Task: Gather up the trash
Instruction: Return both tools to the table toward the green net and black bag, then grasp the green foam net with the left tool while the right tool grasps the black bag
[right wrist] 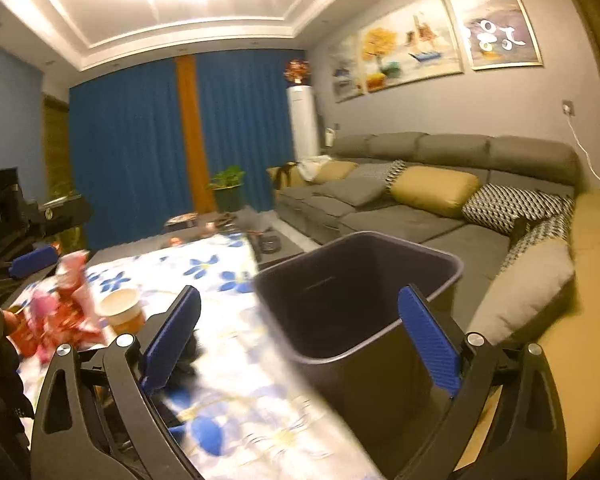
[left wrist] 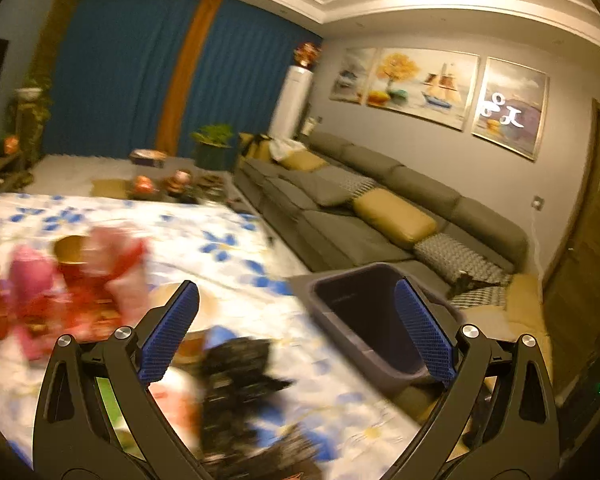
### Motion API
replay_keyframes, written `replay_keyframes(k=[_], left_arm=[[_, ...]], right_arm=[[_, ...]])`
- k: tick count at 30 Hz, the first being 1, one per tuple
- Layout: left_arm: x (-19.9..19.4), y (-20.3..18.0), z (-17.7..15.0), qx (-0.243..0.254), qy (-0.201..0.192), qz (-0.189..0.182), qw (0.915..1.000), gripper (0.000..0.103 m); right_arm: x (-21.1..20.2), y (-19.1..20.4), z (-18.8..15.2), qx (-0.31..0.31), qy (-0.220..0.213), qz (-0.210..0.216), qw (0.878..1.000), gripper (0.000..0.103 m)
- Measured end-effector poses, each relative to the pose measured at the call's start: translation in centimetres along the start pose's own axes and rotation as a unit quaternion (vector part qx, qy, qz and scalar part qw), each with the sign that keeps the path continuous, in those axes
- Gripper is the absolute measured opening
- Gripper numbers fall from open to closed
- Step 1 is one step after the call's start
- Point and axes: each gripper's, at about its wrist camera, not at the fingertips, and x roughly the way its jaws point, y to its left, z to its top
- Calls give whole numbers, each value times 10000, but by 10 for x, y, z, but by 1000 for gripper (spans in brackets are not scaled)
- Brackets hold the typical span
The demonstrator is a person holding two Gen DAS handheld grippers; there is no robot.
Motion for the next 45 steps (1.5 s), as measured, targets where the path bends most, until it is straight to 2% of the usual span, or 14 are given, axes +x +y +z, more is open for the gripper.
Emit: replay_keyframes(k=[5, 8, 15, 20, 22, 28, 32, 36, 40, 43, 45], left_arm=[[-38, 45, -19, -85, -103, 649, 9978, 96], [-59, 72, -31, -91, -133, 1177, 9929, 96], [-86, 116, -49, -253, -68, 1585, 9870, 96], [-96, 134, -62, -254, -51, 1688, 9853, 96], [-99, 136, -64, -266, -74, 1688, 9853, 96], [-97, 142, -67, -236, -27, 1649, 9860, 96], [-94, 141, -70, -212, 38, 1620, 9866, 96], [-90, 142, -71, -215, 92, 1571, 9873, 96], [-85, 141, -74, -197, 193, 1502, 9883, 96], [-80, 142, -77, -216, 287, 1437, 9890, 95], [-77, 142, -78, -181, 345, 1420, 9891, 94]], right_arm=[[-5, 34, -15, -215, 203, 406, 9987, 95], [-5, 53, -25, -335, 342, 533, 9974, 95], [1, 92, -49, -500, 724, 723, 9935, 95], [13, 105, -62, -546, 1048, 747, 9902, 90], [18, 107, -67, -530, 1168, 729, 9891, 79], [31, 106, -73, -340, 1480, 805, 9851, 68], [37, 110, -75, -307, 1605, 925, 9822, 53], [40, 116, -78, -390, 1685, 1013, 9797, 32], [40, 117, -77, -451, 1687, 1085, 9786, 12], [37, 118, -75, -502, 1585, 1083, 9801, 4], [34, 117, -73, -509, 1505, 1082, 9814, 2]])
